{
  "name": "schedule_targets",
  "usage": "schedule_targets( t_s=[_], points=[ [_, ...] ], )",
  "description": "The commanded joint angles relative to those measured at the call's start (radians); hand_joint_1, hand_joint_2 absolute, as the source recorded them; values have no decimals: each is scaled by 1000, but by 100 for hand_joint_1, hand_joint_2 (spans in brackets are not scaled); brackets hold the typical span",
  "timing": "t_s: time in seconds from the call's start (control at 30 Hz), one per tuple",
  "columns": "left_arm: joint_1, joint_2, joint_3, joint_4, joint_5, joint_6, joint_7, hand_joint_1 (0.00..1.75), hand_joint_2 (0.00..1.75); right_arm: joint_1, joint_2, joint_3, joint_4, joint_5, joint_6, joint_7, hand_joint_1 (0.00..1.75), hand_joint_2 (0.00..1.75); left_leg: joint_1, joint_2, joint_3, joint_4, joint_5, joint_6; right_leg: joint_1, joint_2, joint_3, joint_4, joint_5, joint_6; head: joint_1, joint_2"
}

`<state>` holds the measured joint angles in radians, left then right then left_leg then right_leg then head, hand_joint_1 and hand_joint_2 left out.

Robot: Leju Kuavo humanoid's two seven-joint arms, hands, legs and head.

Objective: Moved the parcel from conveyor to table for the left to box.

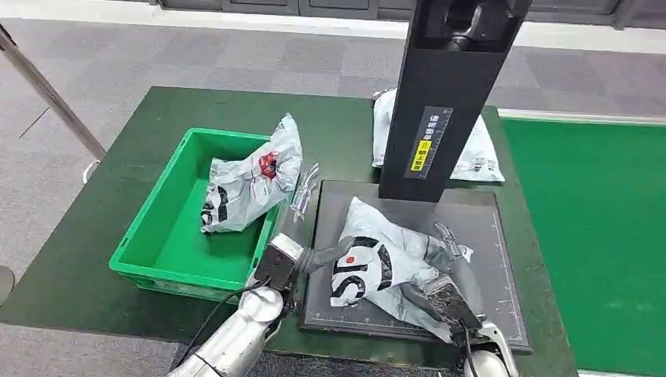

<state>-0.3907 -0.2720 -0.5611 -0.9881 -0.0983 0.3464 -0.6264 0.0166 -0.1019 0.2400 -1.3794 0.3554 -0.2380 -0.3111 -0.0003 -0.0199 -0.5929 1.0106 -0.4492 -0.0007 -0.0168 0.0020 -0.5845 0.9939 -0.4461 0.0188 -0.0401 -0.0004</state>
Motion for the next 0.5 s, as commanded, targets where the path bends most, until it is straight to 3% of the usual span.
schedule_targets(
  t_s=[0.03,0.3,0.33,0.5],
  points=[
    [-114,22,-151,225,-131,-60,72,0,175,-25,36,-160,-25,-304,30,-213,0,0,0,0,2,-1,0,-1,0,-1,2,-1,0,-1,0,0],
    [-175,-40,-287,517,-324,-133,264,0,175,-83,92,-331,23,-481,98,-252,0,0,-1,1,3,-1,0,0,0,0,3,-2,1,0,0,0],
    [-186,-50,-309,563,-359,-161,307,0,175,-87,102,-358,33,-487,97,-249,0,175,0,2,3,-2,1,-1,0,0,3,-3,1,-1,0,0],
    [-191,-62,-452,683,-579,-224,521,0,175,-93,127,-461,58,-546,134,-240,0,175,0,1,4,-2,0,-1,0,0,4,-3,1,-1,0,0]
  ],
)
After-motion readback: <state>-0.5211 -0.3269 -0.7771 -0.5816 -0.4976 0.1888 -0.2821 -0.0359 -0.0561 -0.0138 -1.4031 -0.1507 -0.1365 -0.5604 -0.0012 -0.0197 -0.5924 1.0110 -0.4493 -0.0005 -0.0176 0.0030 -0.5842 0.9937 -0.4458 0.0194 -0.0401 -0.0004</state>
